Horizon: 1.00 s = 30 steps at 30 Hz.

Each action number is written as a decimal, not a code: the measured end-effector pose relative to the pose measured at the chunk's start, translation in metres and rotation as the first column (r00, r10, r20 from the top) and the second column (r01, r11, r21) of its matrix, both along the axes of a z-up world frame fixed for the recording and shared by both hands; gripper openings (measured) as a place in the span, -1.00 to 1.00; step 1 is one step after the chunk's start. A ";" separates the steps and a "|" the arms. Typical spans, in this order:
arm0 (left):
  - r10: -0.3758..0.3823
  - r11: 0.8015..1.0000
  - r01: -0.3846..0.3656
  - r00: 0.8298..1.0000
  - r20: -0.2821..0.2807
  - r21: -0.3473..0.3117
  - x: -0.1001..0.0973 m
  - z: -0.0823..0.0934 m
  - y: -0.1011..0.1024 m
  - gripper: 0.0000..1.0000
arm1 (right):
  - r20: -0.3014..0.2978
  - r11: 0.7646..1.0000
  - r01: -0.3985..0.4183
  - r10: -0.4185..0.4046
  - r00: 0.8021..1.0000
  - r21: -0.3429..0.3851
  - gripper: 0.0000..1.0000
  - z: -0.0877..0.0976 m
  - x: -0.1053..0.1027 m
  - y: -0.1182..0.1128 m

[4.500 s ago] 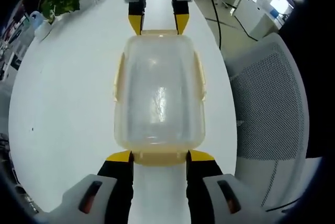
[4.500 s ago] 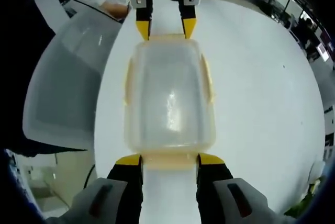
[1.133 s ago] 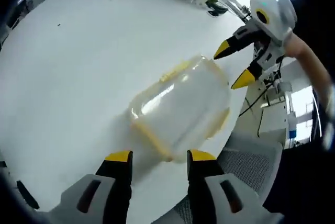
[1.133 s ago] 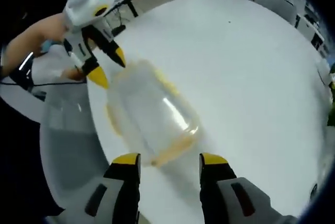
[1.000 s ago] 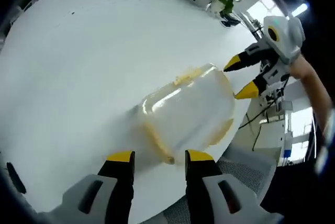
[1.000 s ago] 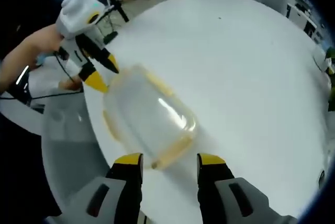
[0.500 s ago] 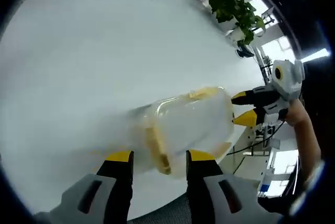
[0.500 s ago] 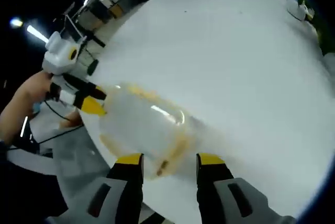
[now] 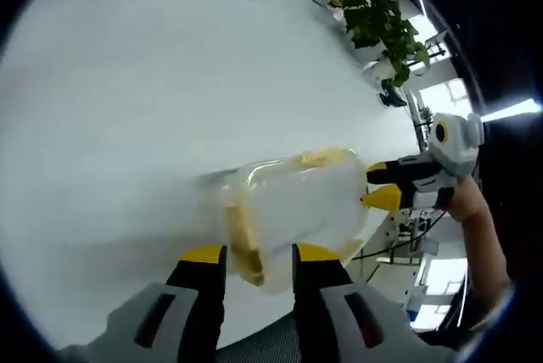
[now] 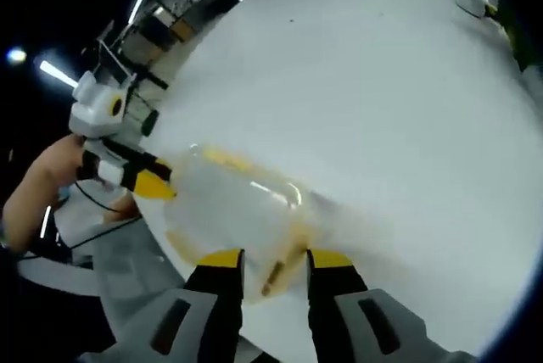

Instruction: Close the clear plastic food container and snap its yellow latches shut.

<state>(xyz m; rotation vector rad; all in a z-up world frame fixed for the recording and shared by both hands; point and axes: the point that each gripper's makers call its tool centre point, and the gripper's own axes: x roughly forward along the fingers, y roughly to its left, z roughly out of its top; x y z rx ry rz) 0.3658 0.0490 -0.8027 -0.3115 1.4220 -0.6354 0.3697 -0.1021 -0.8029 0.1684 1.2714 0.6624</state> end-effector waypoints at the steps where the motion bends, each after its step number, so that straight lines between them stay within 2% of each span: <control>1: -0.007 1.000 0.007 1.000 0.008 0.016 0.001 -0.001 0.002 -0.46 | -0.007 1.000 0.005 -0.005 1.000 0.001 -0.46 0.000 0.000 0.000; 7: -0.021 1.000 0.020 1.000 0.017 0.016 0.001 -0.001 0.001 -0.50 | -0.006 1.000 -0.008 0.008 1.000 -0.016 -0.50 0.000 0.000 0.001; 16: 0.005 0.999 -0.004 1.000 0.024 -0.035 -0.002 -0.001 0.000 -0.53 | -0.003 1.000 -0.009 0.009 1.000 -0.013 -0.52 0.000 -0.001 0.001; 20: -0.008 0.999 0.009 1.000 0.026 -0.038 0.000 -0.001 -0.002 -0.56 | -0.009 1.000 -0.004 0.004 1.000 -0.016 -0.53 0.000 -0.002 0.002; 21: -0.005 0.994 0.006 1.000 0.008 -0.113 -0.001 0.004 -0.014 -0.58 | -0.012 1.000 -0.006 0.006 1.000 -0.018 -0.54 0.000 -0.002 0.001; 22: -0.032 0.997 0.033 0.999 0.014 -0.069 -0.001 -0.001 -0.002 -0.58 | -0.013 1.000 -0.006 0.006 1.000 -0.014 -0.54 -0.001 -0.002 0.001; 23: 0.020 0.998 -0.019 1.000 0.007 -0.058 0.002 -0.003 -0.002 -0.58 | -0.016 1.000 0.001 -0.001 1.000 -0.008 -0.58 -0.001 -0.002 0.001; 24: -0.007 0.998 0.008 1.000 0.017 -0.056 0.001 -0.003 -0.001 -0.58 | -0.014 0.999 0.035 -0.035 0.999 -0.001 -0.58 0.000 0.002 0.000; 25: -0.005 0.998 0.006 1.000 0.013 -0.055 0.001 -0.002 -0.002 -0.58 | 0.004 1.000 0.004 -0.004 1.000 0.014 -0.59 0.002 0.003 0.003; 30: 0.000 0.998 0.000 1.000 -0.001 -0.068 0.002 -0.005 0.001 -0.57 | -0.014 1.000 -0.011 0.011 1.000 0.015 -0.58 0.002 -0.001 0.003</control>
